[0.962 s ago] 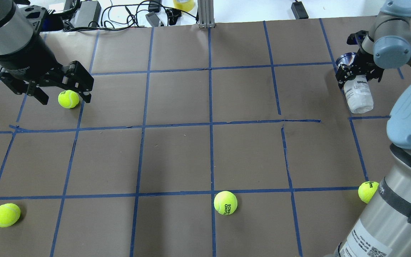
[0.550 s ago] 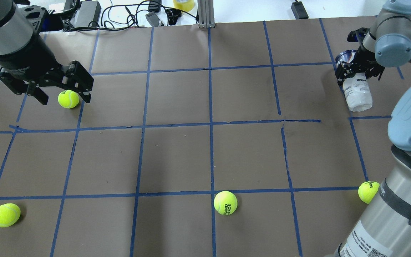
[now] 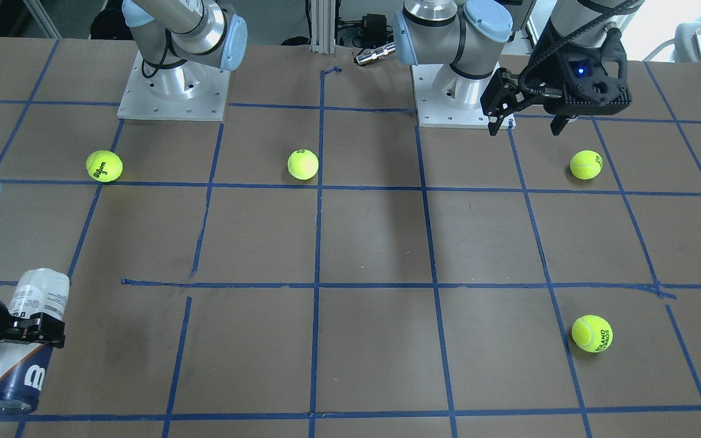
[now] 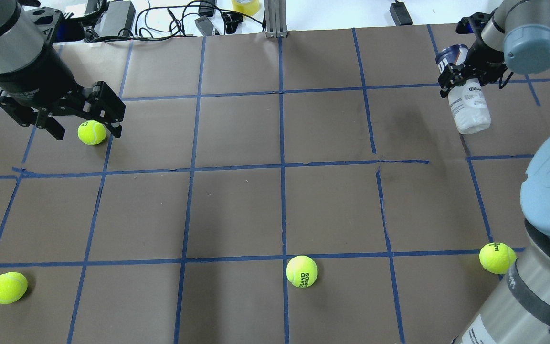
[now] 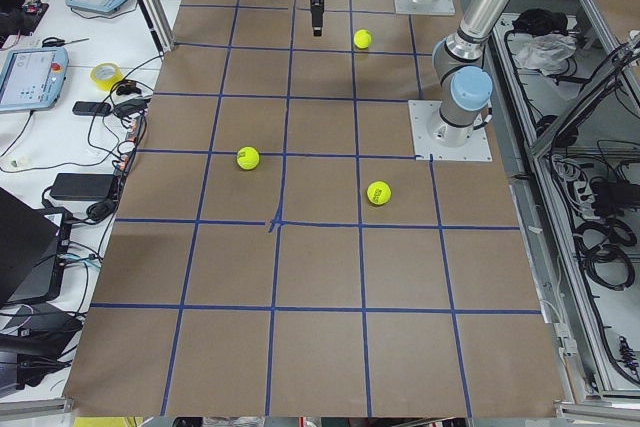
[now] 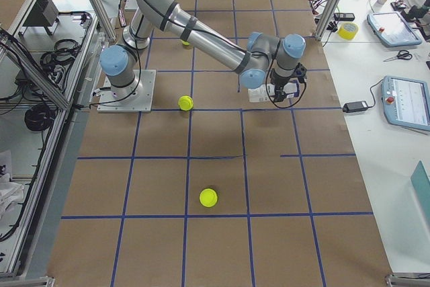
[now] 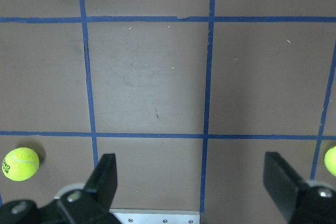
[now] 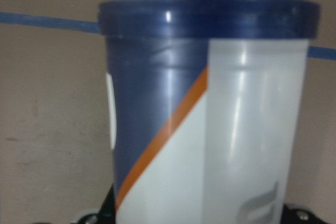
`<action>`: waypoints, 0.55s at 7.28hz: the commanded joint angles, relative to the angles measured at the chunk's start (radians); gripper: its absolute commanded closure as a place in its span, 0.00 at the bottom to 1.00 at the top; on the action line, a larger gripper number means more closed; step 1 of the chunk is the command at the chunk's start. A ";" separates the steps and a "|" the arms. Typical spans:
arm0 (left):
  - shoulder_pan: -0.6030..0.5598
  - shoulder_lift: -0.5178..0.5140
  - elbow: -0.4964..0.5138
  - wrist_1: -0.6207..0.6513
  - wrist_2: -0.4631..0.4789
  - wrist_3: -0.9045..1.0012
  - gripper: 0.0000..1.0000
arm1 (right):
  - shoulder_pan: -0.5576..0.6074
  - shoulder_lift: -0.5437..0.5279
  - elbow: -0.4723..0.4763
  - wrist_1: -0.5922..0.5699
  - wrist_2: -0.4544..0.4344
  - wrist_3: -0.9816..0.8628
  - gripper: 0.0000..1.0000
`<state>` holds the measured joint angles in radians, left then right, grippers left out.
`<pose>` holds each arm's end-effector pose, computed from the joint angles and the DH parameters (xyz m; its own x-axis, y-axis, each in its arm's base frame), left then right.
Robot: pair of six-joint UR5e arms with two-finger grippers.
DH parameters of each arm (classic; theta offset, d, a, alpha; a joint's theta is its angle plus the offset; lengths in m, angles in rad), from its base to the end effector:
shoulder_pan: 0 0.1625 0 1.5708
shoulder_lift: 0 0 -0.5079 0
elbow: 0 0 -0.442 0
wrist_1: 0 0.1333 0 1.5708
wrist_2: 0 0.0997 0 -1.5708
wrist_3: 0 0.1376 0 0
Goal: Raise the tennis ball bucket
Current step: 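Lift the can with the right gripper and carry it toward the table center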
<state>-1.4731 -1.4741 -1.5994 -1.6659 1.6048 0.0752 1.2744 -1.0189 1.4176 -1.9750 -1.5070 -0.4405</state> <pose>-0.0804 -0.4981 0.5579 -0.9993 -0.0216 -0.0319 -0.0225 0.9993 0.0295 -0.0902 -0.7818 0.2866 -0.9880 -0.1444 -0.0553 -0.1428 0.9892 -0.0322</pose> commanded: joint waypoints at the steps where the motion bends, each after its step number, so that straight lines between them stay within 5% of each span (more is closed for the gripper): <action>1: -0.001 0.000 -0.001 0.000 0.001 0.000 0.00 | 0.121 -0.053 0.003 -0.002 0.013 -0.029 0.18; 4: 0.005 -0.003 0.012 0.001 0.007 0.001 0.00 | 0.253 -0.063 0.001 -0.031 0.048 -0.171 0.18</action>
<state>-1.4701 -1.4756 -1.5927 -1.6655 1.6108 0.0755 1.4790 -1.0803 1.4190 -1.9967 -1.4648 -0.5494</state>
